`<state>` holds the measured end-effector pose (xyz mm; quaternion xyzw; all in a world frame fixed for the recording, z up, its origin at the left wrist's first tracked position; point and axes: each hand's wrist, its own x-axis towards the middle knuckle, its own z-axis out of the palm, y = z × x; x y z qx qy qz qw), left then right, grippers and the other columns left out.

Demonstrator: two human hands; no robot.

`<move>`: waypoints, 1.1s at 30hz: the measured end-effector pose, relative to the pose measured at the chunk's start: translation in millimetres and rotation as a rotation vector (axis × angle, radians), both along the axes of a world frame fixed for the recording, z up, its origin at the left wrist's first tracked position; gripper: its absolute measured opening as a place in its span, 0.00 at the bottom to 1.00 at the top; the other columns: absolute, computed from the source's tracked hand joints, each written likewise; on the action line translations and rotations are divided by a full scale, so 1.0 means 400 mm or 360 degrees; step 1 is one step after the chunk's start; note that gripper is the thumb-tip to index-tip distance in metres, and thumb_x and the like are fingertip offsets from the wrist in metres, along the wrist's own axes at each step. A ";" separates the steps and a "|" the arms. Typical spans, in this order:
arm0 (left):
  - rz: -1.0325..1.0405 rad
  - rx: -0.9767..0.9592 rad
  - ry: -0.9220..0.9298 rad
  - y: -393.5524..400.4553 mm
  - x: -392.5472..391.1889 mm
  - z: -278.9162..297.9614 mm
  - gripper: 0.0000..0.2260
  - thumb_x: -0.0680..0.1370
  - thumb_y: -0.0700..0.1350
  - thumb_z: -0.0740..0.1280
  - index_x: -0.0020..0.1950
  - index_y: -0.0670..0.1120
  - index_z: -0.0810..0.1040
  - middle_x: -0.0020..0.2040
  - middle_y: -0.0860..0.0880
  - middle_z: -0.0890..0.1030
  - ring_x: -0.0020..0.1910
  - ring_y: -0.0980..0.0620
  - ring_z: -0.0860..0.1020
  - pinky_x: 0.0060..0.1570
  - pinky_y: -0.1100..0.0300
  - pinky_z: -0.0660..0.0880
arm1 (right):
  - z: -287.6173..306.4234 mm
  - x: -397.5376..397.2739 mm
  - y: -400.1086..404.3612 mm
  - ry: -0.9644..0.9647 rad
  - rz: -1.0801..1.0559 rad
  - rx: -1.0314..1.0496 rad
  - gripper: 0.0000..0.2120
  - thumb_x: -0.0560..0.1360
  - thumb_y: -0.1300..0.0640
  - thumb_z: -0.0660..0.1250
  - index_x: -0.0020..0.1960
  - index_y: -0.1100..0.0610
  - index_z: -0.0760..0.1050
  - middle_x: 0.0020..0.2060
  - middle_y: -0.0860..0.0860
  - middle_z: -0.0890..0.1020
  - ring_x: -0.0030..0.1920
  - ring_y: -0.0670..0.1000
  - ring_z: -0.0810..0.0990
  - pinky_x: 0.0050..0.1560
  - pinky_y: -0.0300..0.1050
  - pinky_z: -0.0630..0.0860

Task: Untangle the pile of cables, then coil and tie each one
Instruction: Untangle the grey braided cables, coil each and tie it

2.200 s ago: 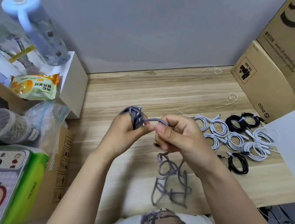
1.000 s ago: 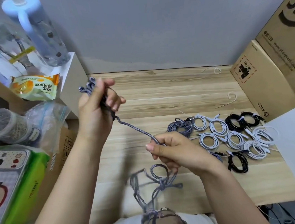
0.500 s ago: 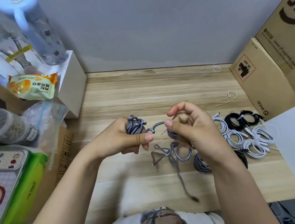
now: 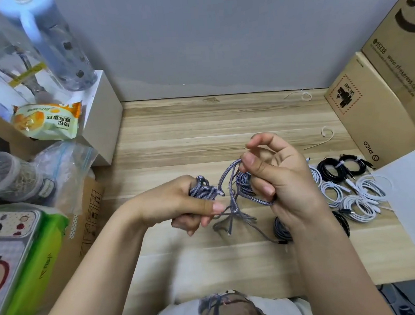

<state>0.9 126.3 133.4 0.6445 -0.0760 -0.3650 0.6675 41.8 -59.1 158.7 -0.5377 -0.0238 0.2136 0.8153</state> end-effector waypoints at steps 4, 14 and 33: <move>-0.0352 -0.0762 0.0199 -0.008 -0.009 0.001 0.12 0.74 0.49 0.68 0.31 0.50 0.74 0.18 0.51 0.60 0.17 0.54 0.57 0.30 0.65 0.71 | -0.015 0.002 0.015 -0.0110 -0.0038 -0.0048 0.11 0.61 0.62 0.68 0.42 0.58 0.70 0.26 0.48 0.77 0.24 0.43 0.74 0.17 0.30 0.57; 0.0746 -0.2120 0.0140 -0.042 0.042 0.065 0.11 0.80 0.42 0.60 0.49 0.34 0.76 0.25 0.44 0.67 0.25 0.48 0.67 0.42 0.58 0.69 | -0.086 -0.026 0.075 -0.0032 0.0634 -0.0290 0.11 0.77 0.54 0.62 0.39 0.61 0.71 0.18 0.47 0.67 0.17 0.40 0.59 0.30 0.41 0.67; 0.1062 0.0307 -0.0575 0.019 0.048 -0.019 0.13 0.78 0.52 0.60 0.45 0.44 0.78 0.24 0.50 0.74 0.26 0.51 0.71 0.36 0.60 0.69 | -0.018 -0.046 0.018 -0.0729 0.0647 -0.0938 0.10 0.71 0.48 0.66 0.31 0.46 0.77 0.26 0.44 0.76 0.30 0.41 0.70 0.34 0.40 0.67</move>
